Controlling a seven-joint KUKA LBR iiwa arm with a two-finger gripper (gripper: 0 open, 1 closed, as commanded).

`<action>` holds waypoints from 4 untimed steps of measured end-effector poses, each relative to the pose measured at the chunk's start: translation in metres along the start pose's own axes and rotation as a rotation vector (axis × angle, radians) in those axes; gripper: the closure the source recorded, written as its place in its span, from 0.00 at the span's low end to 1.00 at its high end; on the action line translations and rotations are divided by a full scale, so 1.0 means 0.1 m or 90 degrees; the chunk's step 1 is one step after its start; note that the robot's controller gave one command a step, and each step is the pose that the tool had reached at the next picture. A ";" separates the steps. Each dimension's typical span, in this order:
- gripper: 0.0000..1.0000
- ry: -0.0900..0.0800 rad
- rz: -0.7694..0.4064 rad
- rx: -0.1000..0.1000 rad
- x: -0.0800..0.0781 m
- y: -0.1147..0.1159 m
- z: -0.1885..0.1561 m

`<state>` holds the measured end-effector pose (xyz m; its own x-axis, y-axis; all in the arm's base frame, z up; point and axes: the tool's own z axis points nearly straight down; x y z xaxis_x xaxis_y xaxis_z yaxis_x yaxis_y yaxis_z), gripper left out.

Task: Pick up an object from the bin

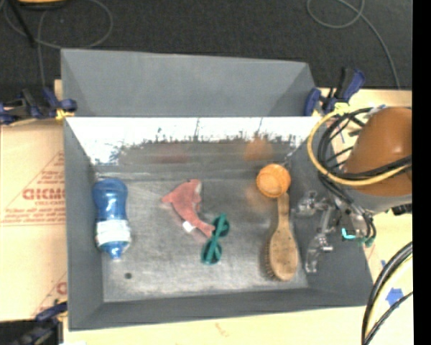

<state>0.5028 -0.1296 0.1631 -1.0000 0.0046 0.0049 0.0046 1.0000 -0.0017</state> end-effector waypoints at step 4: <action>1.00 -0.010 -0.075 0.001 -0.12 0.15 0.89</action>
Offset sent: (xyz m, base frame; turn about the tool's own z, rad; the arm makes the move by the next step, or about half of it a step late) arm 0.0078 0.0245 -0.0931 -0.1072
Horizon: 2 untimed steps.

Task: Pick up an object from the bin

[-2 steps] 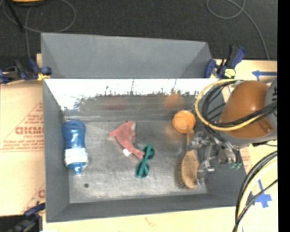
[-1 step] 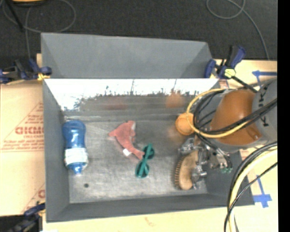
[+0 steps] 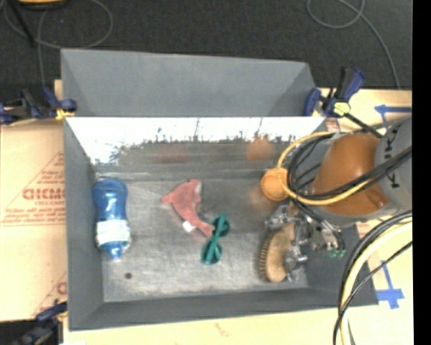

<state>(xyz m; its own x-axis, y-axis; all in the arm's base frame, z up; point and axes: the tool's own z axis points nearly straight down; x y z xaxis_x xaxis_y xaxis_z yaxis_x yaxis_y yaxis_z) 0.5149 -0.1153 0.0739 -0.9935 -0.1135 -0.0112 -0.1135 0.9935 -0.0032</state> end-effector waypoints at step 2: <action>1.00 0.006 0.010 0.000 0.10 -0.10 -1.21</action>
Offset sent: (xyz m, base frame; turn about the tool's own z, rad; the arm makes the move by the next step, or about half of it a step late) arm 0.0000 0.0000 0.0000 0.0000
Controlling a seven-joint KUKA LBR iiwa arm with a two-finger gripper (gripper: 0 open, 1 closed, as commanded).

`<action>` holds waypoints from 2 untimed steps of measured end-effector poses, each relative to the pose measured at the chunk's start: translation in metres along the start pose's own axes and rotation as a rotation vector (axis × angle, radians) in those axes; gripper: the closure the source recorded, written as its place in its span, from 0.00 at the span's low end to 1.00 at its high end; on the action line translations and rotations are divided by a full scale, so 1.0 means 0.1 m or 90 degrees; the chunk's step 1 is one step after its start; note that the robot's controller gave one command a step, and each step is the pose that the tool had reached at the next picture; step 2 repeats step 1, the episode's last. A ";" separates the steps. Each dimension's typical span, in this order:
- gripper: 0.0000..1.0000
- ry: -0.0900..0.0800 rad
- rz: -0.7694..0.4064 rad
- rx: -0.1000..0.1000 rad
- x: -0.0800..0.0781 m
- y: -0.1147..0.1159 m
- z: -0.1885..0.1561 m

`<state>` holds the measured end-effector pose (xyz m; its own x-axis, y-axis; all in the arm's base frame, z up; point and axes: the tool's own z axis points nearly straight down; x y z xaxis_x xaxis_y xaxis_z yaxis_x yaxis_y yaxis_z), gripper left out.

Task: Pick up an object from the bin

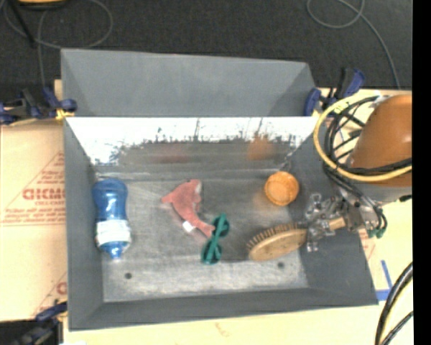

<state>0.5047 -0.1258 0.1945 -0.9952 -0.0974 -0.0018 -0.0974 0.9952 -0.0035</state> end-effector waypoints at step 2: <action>1.00 0.002 -0.049 -0.002 -0.16 -0.10 -0.39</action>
Offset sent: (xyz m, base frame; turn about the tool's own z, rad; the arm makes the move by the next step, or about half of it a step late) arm -0.0106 0.0422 0.0822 0.1386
